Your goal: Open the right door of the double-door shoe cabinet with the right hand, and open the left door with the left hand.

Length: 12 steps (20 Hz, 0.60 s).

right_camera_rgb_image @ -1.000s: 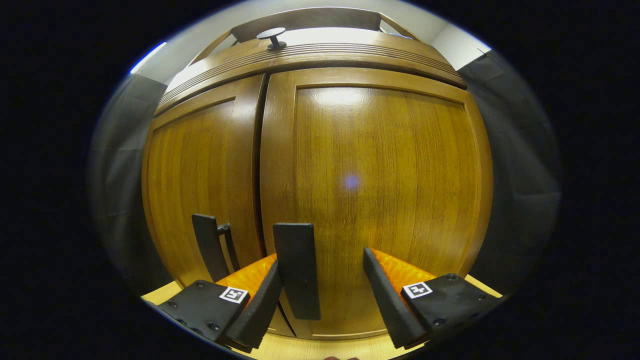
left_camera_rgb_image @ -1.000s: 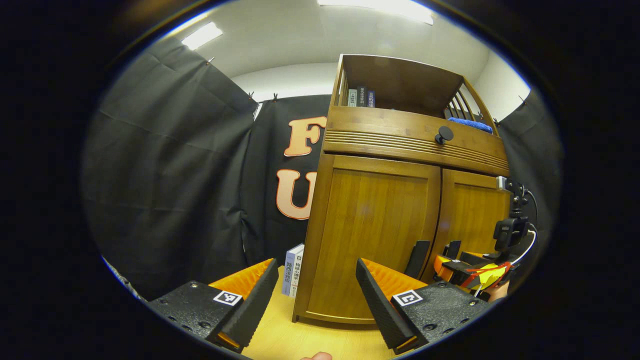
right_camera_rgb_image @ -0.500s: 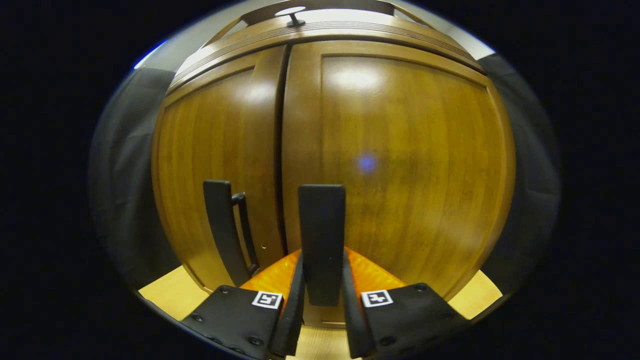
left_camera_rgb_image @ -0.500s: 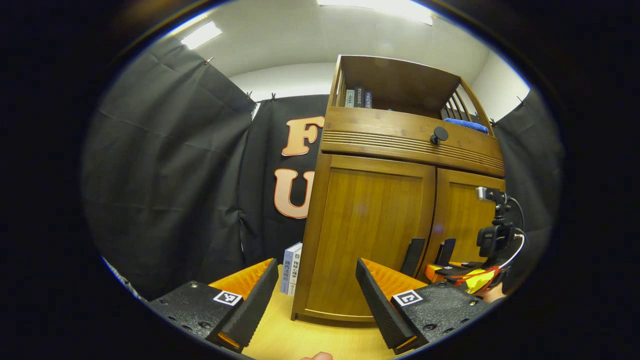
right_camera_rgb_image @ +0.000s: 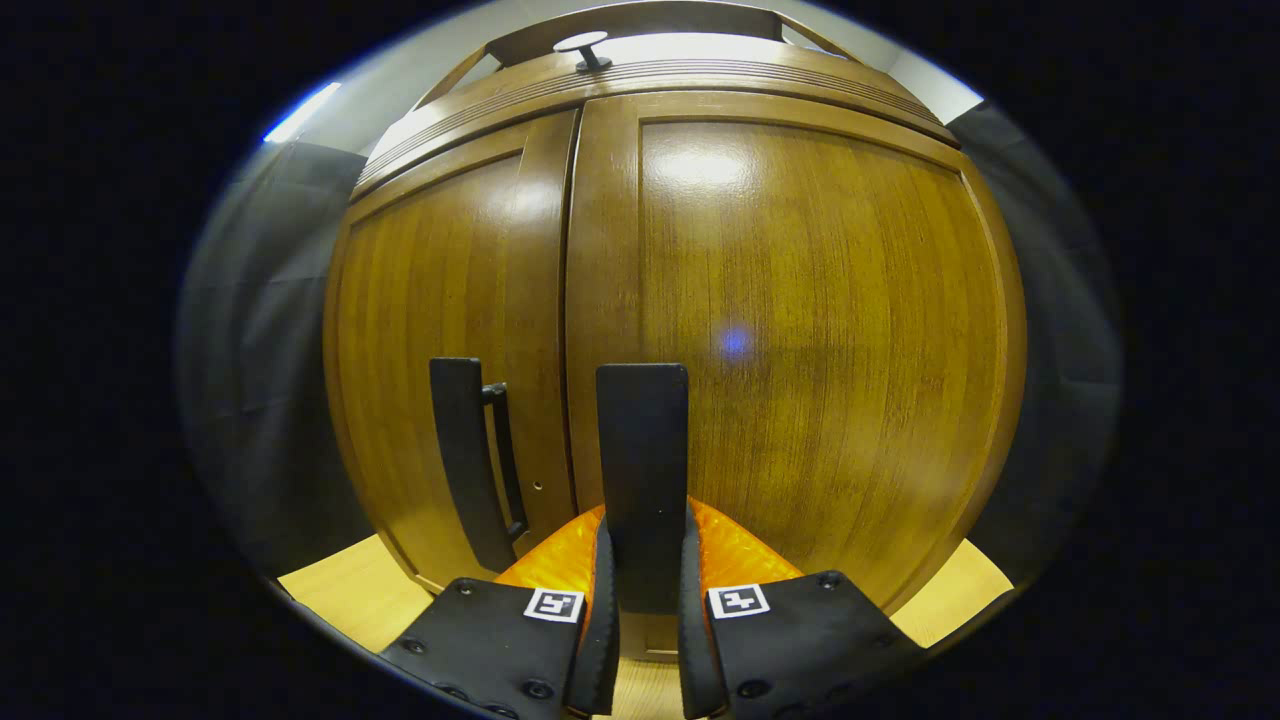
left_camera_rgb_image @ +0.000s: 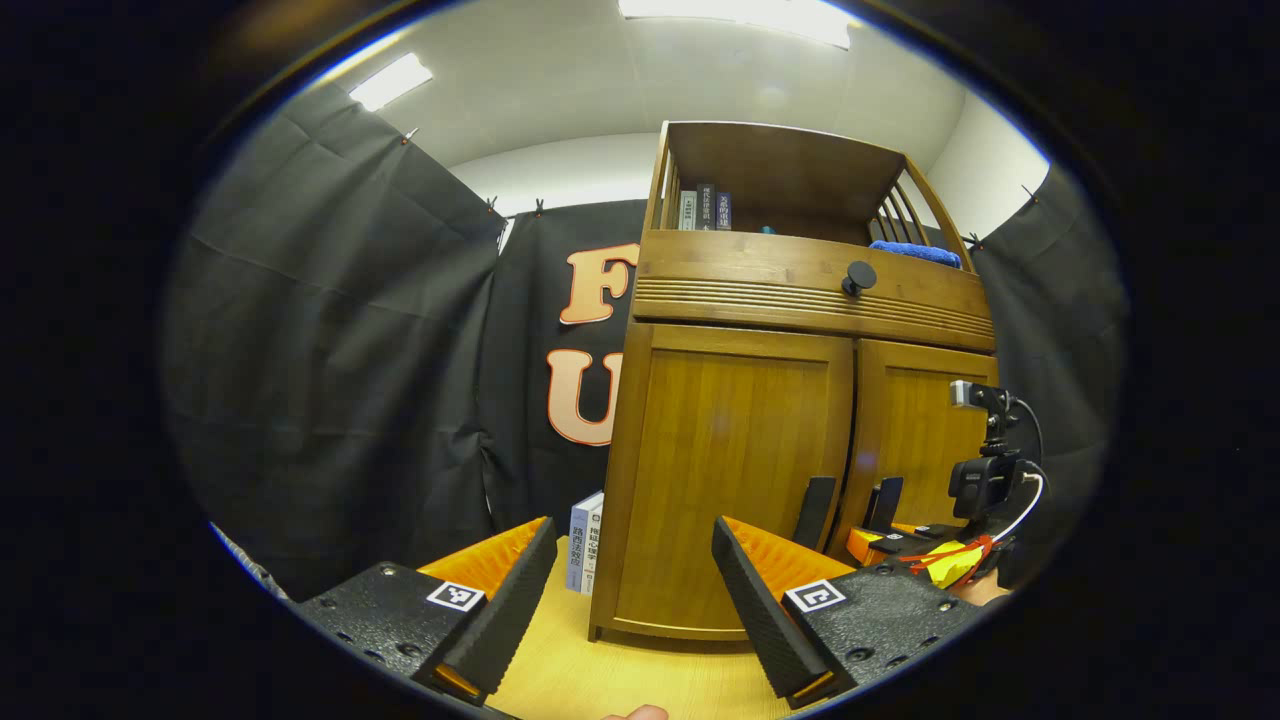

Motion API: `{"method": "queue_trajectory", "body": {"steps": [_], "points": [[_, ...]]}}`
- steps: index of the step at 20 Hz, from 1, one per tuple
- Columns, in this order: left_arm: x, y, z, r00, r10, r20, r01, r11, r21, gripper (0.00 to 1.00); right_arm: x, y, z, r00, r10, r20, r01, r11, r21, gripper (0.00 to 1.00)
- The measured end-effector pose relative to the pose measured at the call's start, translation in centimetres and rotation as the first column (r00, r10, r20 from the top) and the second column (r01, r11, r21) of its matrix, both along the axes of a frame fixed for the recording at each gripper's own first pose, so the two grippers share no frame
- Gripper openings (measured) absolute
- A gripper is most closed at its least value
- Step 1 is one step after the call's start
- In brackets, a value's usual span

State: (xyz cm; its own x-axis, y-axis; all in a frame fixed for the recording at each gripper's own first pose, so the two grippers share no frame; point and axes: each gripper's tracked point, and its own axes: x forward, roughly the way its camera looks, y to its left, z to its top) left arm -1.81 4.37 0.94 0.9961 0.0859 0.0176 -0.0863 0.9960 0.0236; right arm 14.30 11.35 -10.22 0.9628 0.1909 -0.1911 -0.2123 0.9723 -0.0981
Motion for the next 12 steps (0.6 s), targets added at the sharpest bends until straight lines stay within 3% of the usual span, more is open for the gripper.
{"method": "queue_trajectory", "body": {"steps": [5,9,10,12], "points": [[-0.2,-0.5,-0.3,1.0,-0.02,-0.011,0.02,1.0,-0.013,0.95,-4.0,-1.0,0.1,0.996,0.084,-0.042,-0.083,0.996,0.015,0.32],[0.2,-1.4,-0.8,0.999,-0.029,-0.019,0.028,1.0,-0.007,0.92,-7.8,-2.5,0.5,0.989,0.133,-0.064,-0.133,0.991,0.003,0.32],[0.3,-1.6,-0.8,0.999,-0.033,-0.021,0.033,0.999,-0.006,0.92,-8.9,-3.0,0.7,0.986,0.152,-0.072,-0.151,0.988,0.015,0.28],[0.8,-2.2,-1.1,0.999,-0.047,-0.024,0.047,0.999,0.0,0.92,-10.3,-4.0,0.5,0.982,0.174,-0.079,-0.172,0.985,0.027,0.36]]}}
